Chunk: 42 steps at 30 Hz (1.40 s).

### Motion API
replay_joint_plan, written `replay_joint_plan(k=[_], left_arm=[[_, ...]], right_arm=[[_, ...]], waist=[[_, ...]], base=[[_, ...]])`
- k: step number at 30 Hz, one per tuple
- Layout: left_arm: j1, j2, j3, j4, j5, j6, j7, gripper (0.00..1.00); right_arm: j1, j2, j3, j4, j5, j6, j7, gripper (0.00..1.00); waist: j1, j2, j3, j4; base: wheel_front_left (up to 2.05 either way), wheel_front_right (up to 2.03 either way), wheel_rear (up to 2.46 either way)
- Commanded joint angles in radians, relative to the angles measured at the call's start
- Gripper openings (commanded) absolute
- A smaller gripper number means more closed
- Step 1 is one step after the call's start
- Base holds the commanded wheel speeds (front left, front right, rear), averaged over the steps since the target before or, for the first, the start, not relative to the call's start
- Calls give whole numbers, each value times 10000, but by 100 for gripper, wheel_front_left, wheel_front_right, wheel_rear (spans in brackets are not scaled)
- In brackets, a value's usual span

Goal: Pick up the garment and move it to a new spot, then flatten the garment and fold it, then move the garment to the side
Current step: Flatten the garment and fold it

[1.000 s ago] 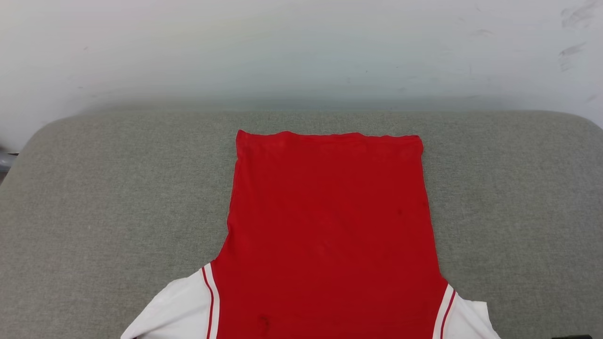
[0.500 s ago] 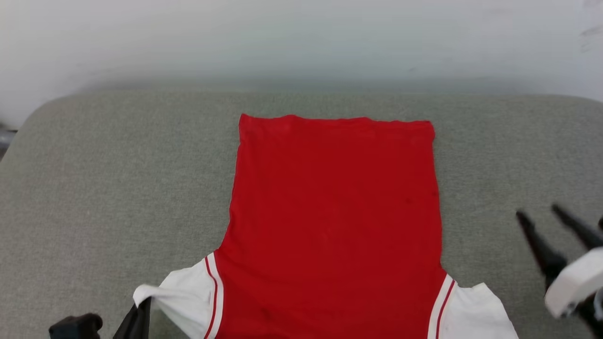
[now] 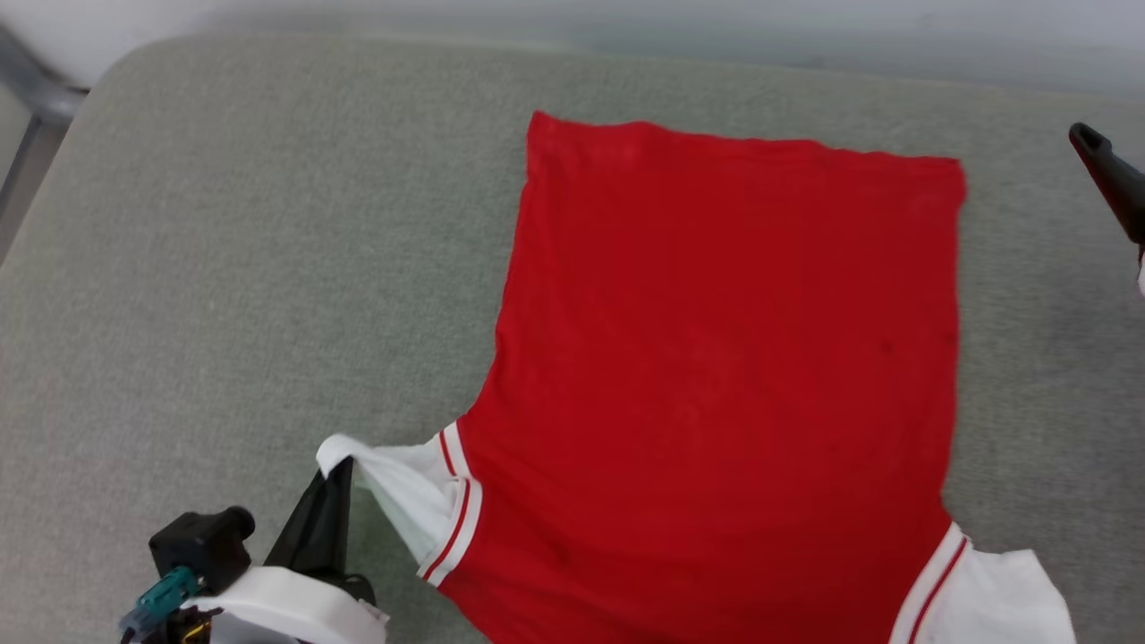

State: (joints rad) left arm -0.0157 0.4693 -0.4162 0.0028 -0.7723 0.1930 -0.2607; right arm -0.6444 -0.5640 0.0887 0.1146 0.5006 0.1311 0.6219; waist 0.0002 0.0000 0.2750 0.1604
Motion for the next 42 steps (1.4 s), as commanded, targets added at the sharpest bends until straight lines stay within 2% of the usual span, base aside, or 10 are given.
replay_joint_plan(k=[1, 7, 10, 18, 24, 28, 29, 30, 36, 42], left_arm=[[-258, -137, 27, 12, 132, -93, -55, 0], [-795, -789, 167, 150, 541, -528, -55, 0], [-996, -1093, 250, 258, 725, -718, -55, 0], [-1331, -1736, 462, 549, 1003, -1286, -56, 0], [-1476, -2173, 636, 804, 1308, -1656, -56, 0], [-1498, -2402, 921, 907, 1371, -1869, -56, 0], [-1488, -2426, 971, 945, 1398, -1912, -56, 0], [-1471, -2435, 1030, 992, 1431, -1937, -56, 0], [-1262, -2532, 1326, 1211, 1608, -2072, -56, 0], [-902, -2516, 1548, 1403, 1717, -2061, -56, 0]], right_arm=[[-421, -198, 200, 260, -18, -8, 567, 100], [-1969, -533, 781, 1696, 206, -10, 3373, 100], [-2575, -478, 842, 2236, 94, -8, 4094, 100], [-3097, -206, 904, 3284, -501, -8, 4690, 100], [-2427, 10, 1216, 3984, -640, -7, 4794, 100], [-2177, -154, 1494, 4037, -566, -7, 4790, 100], [-2193, -215, 1582, 3993, -563, -7, 4755, 33], [-2251, -278, 1652, 3934, -589, -7, 4668, 0], [-2614, -286, 1783, 3692, -309, -8, 3855, 0], [-2437, -365, 1942, 3584, 240, -10, 2762, 0]], waist=[[-2, 0, 616, 557], [-2, 0, 1405, 1078], [-2, 0, 1776, 1291], [-2, 0, 2454, 1611], [-2, 0, 2729, 1687], [-2, 0, 2742, 1638], [-2, 0, 2723, 1613], [-2, 0, 2700, 1584], [-2, 0, 2290, 1342], [-2, 0, 1425, 977]], base=[[0, 0, 0], [0, 0, 0], [0, 0, 0], [0, 0, 0], [0, 0, 0], [0, 0, 0], [0, 0, 0], [0, 0, 0], [0, 0, 0], [0, 0, 0]])
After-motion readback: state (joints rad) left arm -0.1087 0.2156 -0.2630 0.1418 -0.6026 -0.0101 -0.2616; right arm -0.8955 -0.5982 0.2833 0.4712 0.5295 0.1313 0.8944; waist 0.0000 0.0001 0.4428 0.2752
